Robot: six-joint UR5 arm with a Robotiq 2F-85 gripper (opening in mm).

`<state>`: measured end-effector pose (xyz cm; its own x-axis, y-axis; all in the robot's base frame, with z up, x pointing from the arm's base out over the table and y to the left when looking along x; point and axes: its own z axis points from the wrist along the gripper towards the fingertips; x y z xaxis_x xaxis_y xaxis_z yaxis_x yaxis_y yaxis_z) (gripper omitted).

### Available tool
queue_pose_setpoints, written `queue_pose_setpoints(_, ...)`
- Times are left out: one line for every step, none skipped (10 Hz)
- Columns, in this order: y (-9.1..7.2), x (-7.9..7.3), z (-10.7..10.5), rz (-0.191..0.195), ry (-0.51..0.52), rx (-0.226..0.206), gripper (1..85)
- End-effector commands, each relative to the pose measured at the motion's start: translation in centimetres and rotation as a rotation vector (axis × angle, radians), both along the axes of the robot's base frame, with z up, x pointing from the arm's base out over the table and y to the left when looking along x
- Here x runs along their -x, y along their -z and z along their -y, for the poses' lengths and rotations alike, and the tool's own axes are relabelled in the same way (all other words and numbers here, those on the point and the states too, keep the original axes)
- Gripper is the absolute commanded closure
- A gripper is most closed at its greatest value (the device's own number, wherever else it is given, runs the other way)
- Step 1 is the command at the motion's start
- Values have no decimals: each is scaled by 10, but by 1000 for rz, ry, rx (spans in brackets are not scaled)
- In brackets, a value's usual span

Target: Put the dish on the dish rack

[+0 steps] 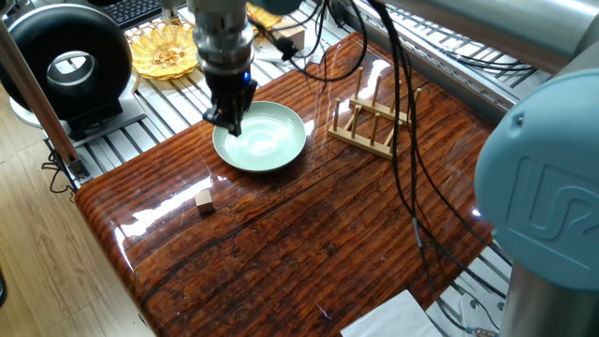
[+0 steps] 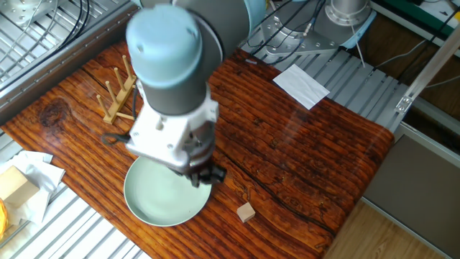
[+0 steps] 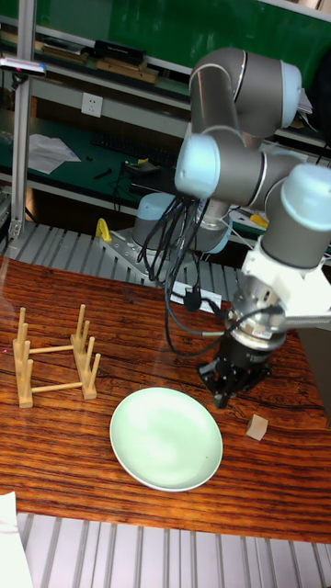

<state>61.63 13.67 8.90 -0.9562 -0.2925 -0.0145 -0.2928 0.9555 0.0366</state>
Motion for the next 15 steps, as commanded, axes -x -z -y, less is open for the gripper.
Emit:
queue_pose_setpoints(27, 6, -34, -4, 29, -107, 847)
queue_pose_setpoints(32, 8, -26, 2, 25, -69, 847)
queue_pose_setpoints(32, 11, -8, -5, 17, 5, 847)
queue_pose_setpoints(32, 13, 3, -8, 5, 53, 847)
queue_pose_setpoints(35, 14, -3, 0, -13, 34, 847)
queue_pose_setpoints(36, 9, -5, 25, -28, 29, 847)
queue_pose_setpoints(33, 6, 7, 35, -32, 78, 847)
queue_pose_setpoints(28, 2, 17, 53, -30, 121, 847)
queue_pose_setpoints(23, 5, 16, 41, -30, 118, 847)
queue_pose_setpoints(15, 6, 15, 38, -27, 116, 847)
queue_pose_setpoints(7, 9, 14, 26, -25, 116, 847)
queue_pose_setpoints(6, 10, 12, 24, -26, 108, 847)
queue_pose_setpoints(14, 8, 6, 32, -26, 85, 847)
queue_pose_setpoints(21, 8, -6, 37, -16, 41, 847)
queue_pose_setpoints(26, 9, -14, 37, -11, 7, 847)
